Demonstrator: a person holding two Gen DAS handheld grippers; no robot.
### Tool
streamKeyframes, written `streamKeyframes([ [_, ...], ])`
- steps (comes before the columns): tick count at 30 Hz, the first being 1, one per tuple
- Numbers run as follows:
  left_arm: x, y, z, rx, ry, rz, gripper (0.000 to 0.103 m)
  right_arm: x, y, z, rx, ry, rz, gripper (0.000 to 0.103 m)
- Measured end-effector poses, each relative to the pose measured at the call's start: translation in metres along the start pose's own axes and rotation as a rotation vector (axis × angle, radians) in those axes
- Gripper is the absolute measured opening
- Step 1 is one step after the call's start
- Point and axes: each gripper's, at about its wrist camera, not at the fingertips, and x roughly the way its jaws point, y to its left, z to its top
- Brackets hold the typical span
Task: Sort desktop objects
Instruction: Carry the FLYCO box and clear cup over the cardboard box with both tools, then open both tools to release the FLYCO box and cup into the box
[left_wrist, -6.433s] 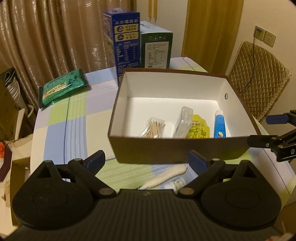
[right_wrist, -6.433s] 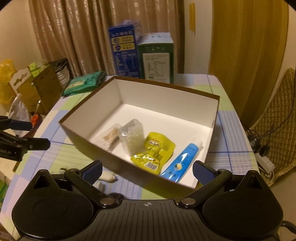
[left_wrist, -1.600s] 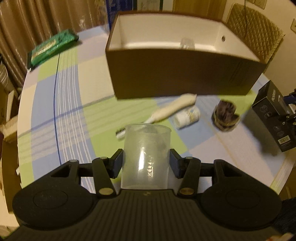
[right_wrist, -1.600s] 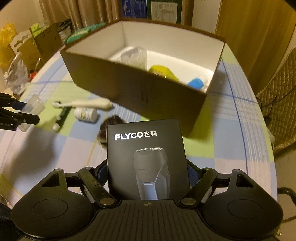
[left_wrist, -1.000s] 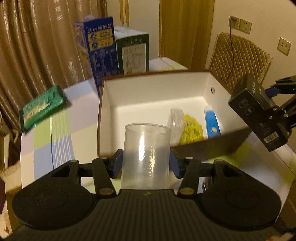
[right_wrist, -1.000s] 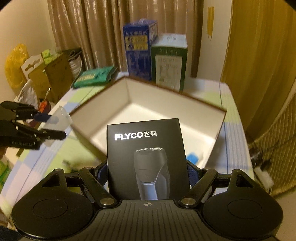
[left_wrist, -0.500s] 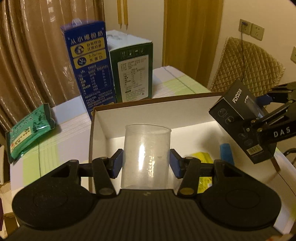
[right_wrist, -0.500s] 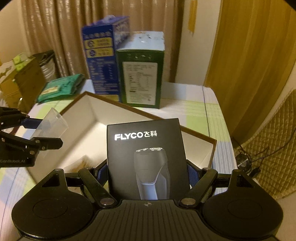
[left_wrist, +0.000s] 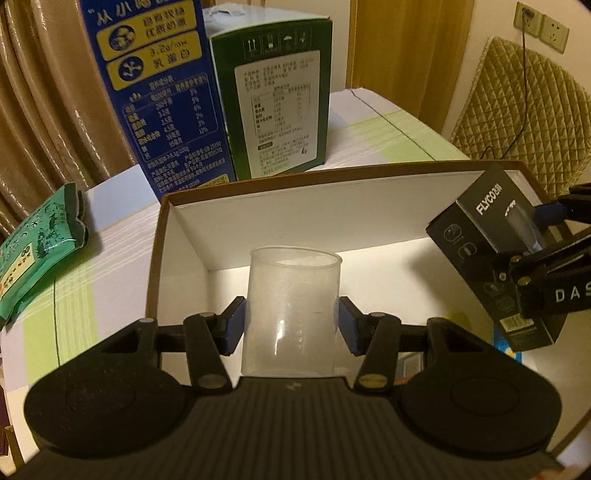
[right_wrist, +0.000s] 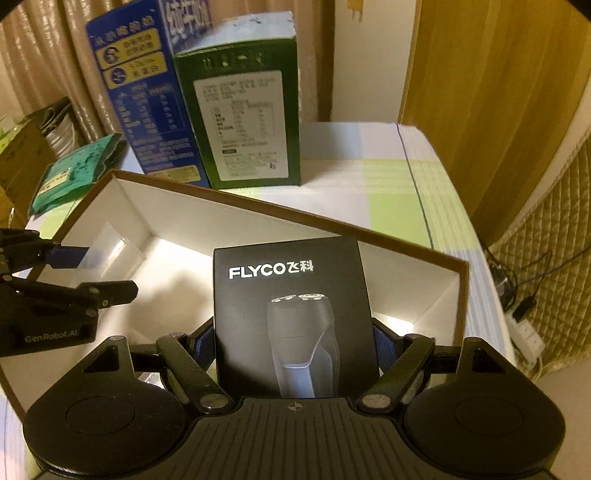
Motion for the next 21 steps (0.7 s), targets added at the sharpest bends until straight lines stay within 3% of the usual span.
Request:
streamKeyframes([
  [17,0.036,-0.007,0.002,0.051,0.054,0.0,0.048,0.028,-0.003,0.0,0.037,0.031,-0.002,0.078],
  [21,0.033,-0.005,0.004,0.049,0.041,0.002,0.055,0.03,-0.003,0.0,0.045,0.032,-0.001,0.078],
])
